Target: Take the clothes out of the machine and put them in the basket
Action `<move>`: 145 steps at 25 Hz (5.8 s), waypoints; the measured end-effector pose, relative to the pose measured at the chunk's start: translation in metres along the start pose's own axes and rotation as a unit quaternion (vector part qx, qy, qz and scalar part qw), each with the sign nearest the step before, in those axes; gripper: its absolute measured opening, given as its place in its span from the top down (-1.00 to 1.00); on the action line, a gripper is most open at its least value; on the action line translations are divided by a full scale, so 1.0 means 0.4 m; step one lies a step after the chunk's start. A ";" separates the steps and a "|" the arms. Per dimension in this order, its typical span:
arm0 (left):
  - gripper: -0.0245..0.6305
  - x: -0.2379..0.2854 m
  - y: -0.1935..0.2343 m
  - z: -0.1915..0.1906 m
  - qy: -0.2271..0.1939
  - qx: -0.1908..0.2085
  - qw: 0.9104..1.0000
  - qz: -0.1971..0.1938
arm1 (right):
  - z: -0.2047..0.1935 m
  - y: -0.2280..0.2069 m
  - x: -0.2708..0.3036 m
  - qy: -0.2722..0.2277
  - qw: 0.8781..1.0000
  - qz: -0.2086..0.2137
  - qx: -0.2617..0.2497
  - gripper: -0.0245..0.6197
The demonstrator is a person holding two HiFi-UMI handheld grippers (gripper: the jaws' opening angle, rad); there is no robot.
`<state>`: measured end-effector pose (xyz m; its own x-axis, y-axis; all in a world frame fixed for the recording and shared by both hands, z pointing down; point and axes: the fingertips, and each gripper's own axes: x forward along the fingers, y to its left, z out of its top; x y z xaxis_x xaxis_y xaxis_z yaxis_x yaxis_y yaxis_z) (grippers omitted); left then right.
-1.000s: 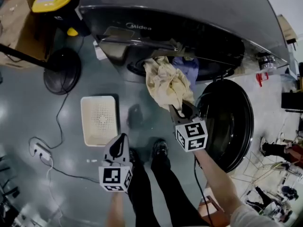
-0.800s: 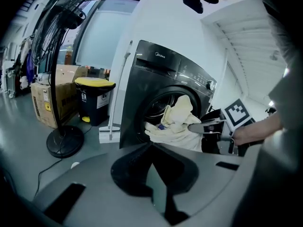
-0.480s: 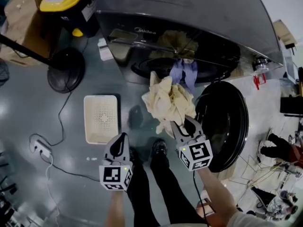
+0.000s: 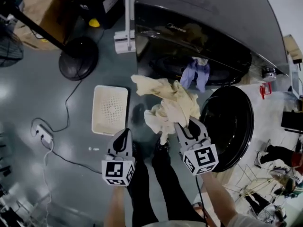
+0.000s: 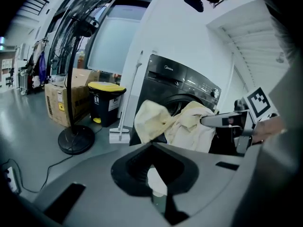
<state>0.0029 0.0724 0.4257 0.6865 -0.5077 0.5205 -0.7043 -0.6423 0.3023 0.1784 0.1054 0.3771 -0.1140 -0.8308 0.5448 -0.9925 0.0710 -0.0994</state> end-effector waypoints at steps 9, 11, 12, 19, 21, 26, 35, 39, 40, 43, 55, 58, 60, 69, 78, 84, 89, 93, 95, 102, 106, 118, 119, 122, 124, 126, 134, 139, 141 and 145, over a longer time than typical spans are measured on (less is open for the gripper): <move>0.87 -0.093 0.114 -0.012 -0.020 -0.019 0.999 0.041 | 0.096 0.179 0.056 -0.032 0.997 0.053 -0.044 0.52; 0.87 -0.114 0.141 -0.012 -0.024 -0.025 0.998 0.051 | 0.119 0.214 0.073 -0.037 0.996 0.066 -0.045 0.52; 0.87 -0.124 0.153 -0.012 -0.027 -0.028 0.998 0.055 | 0.128 0.232 0.080 -0.038 0.996 0.072 -0.045 0.52; 0.87 -0.207 0.250 -0.021 -0.040 -0.046 0.994 0.090 | 0.155 0.395 0.133 -0.039 0.990 0.123 -0.053 0.52; 0.87 -0.232 0.279 -0.028 -0.042 -0.050 0.993 0.101 | 0.157 0.446 0.151 -0.038 0.988 0.138 -0.058 0.52; 0.87 -0.280 0.336 -0.054 -0.048 -0.063 0.989 0.122 | 0.145 0.546 0.197 -0.031 0.983 0.168 -0.061 0.52; 0.87 -0.357 0.475 -0.120 -0.046 -0.093 0.981 0.162 | 0.073 0.703 0.341 -0.002 0.977 0.204 -0.061 0.52; 0.87 -0.353 0.507 -0.172 -0.042 -0.098 0.980 0.170 | -0.018 0.734 0.417 0.020 0.975 0.214 -0.060 0.52; 0.86 -0.349 0.513 -0.185 -0.040 -0.099 0.980 0.171 | -0.045 0.739 0.439 0.027 0.974 0.215 -0.060 0.52; 0.87 -0.339 0.538 -0.224 -0.034 -0.102 0.979 0.172 | -0.139 0.756 0.514 0.054 0.973 0.215 -0.060 0.52; 0.87 -0.328 0.663 -0.419 -0.012 -0.124 0.972 0.200 | -0.594 0.781 0.802 0.177 0.963 0.196 -0.051 0.51; 0.87 -0.323 0.677 -0.461 -0.010 -0.126 0.971 0.204 | -0.702 0.785 0.865 0.206 0.958 0.190 -0.058 0.50; 0.87 -0.327 0.690 -0.488 -0.010 -0.126 0.970 0.209 | -0.775 0.794 0.904 0.231 0.953 0.187 -0.055 0.50; 0.86 -0.337 0.713 -0.592 -0.003 -0.140 0.963 0.232 | -1.051 0.770 0.995 0.353 0.915 0.170 -0.092 0.45; 0.86 -0.348 0.689 -0.561 -0.002 -0.132 0.965 0.226 | -1.008 0.773 0.975 0.327 0.927 0.177 -0.051 -0.12; 0.87 -0.322 0.654 -0.461 -0.015 -0.118 0.972 0.205 | -0.869 0.781 0.913 0.273 0.940 0.183 -0.094 -0.16; 0.87 -0.316 0.603 -0.373 -0.024 -0.111 0.976 0.188 | -0.730 0.766 0.829 0.225 0.951 0.179 -0.111 -0.07; 0.86 -0.326 0.564 -0.321 -0.022 -0.106 0.978 0.179 | -0.624 0.755 0.742 0.194 0.958 0.179 -0.109 0.27; 0.86 -0.329 0.549 -0.292 -0.020 -0.103 0.979 0.175 | -0.574 0.745 0.699 0.182 0.961 0.177 -0.105 0.42; 0.87 -0.301 0.470 -0.200 -0.007 -0.080 0.986 0.147 | -0.420 0.706 0.554 0.138 0.971 0.168 -0.099 0.82; 0.87 -0.237 0.410 -0.128 -0.004 -0.054 0.991 0.119 | -0.331 0.649 0.502 0.112 0.980 0.157 -0.056 0.83; 0.87 0.053 0.099 -0.002 0.018 0.015 1.000 -0.002 | -0.236 0.082 0.350 0.060 0.997 -0.021 0.052 0.83; 0.86 0.077 0.067 0.005 0.022 0.021 0.999 -0.014 | -0.239 0.028 0.329 0.059 0.996 -0.040 0.060 0.83; 0.86 0.150 -0.021 0.020 0.028 0.037 0.998 -0.040 | -0.255 -0.126 0.278 0.054 0.992 -0.083 0.076 0.83; 0.87 0.191 -0.071 0.026 0.032 0.047 0.997 -0.052 | -0.268 -0.213 0.247 0.051 0.990 -0.106 0.084 0.83; 0.86 0.219 -0.112 0.031 0.035 0.055 0.996 -0.063 | -0.278 -0.280 0.215 0.050 0.986 -0.127 0.091 0.83; 0.86 0.306 -0.204 0.026 0.054 0.073 0.991 -0.097 | -0.305 -0.440 0.177 0.034 0.977 -0.160 0.136 0.44; 0.86 0.328 -0.211 0.026 0.062 0.077 0.990 -0.099 | -0.312 -0.518 0.227 0.025 0.973 -0.183 0.139 -0.22; 0.86 0.331 -0.202 0.030 0.061 0.078 0.990 -0.097 | -0.316 -0.554 0.256 0.029 0.971 -0.193 0.140 -0.31; 0.86 0.337 -0.173 0.014 0.063 0.076 0.991 -0.091 | -0.348 -0.625 0.335 0.049 0.968 -0.209 0.131 -0.38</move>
<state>0.1451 0.0451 0.4705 0.7642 -0.3065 0.5674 -0.5296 -0.8003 0.2810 0.4053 0.0529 0.5909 0.2795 -0.6997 0.6575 -0.9087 -0.4139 -0.0542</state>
